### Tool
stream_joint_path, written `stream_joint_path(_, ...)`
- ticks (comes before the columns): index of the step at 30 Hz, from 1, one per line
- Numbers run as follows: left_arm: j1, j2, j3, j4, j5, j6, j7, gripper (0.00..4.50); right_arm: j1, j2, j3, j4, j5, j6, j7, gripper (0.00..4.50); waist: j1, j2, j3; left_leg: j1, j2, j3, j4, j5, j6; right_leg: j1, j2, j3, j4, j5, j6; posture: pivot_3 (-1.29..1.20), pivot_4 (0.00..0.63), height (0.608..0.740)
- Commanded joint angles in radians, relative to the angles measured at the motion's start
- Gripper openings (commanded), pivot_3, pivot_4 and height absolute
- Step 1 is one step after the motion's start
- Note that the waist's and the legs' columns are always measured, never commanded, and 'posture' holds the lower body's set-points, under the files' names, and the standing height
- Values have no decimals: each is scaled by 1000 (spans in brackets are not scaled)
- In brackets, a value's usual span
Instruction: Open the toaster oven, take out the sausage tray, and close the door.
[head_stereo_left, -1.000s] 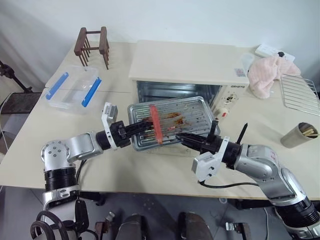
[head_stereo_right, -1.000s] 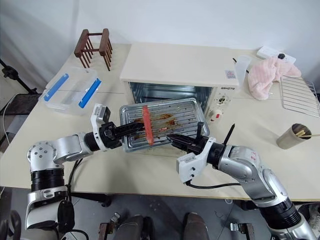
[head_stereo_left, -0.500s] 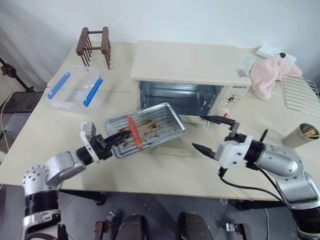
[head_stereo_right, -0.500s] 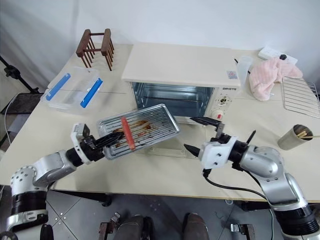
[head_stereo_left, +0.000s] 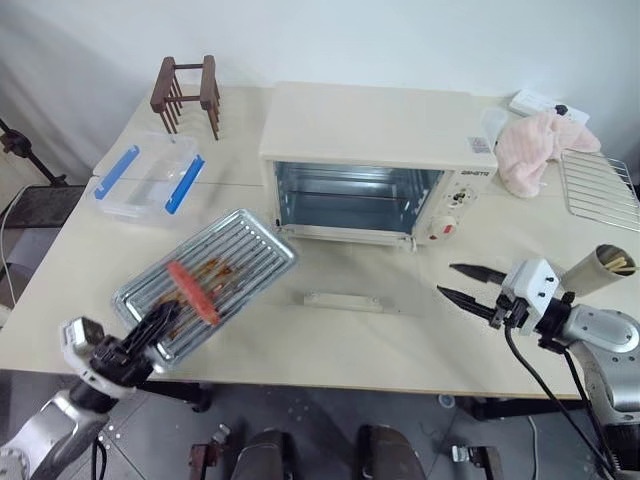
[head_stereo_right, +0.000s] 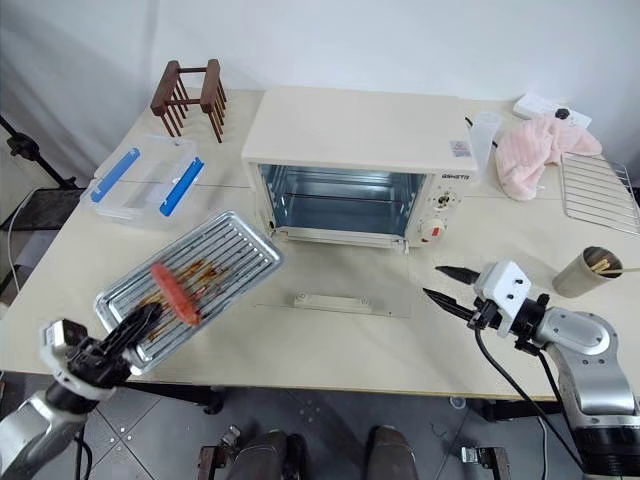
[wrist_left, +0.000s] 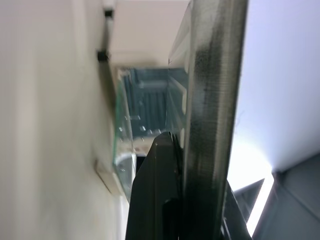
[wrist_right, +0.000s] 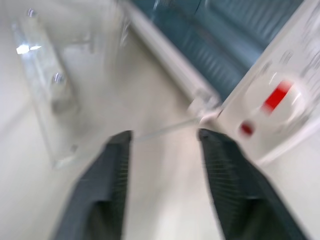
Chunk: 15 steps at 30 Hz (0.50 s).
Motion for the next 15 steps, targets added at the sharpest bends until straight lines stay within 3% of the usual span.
stream_joint_path(1,52,-34,37,-75,-31,-39,-29,0,-33,-18,0,62,-8,-32,52,756,0,0,0,0,0,0,0,0,0,0,0,0,0,0,0,0,150,740)
stream_joint_path(3,80,-78,56,-102,-31,-78,-18,0,-53,-17,21,115,-14,-43,102,20,0,0,0,0,0,0,0,0,0,0,0,0,-1,0,0,0,150,740)
stream_joint_path(9,63,-233,124,-180,-31,-222,50,0,-131,0,102,285,-48,-34,213,20,0,0,0,0,0,0,0,0,0,0,-1,1,-4,0,0,0,150,740)
stream_joint_path(15,19,-317,142,-231,-31,-300,133,0,-218,56,142,389,-58,-55,256,20,-1,-1,0,0,0,1,1,0,0,1,-1,0,-5,0,0,0,150,740)
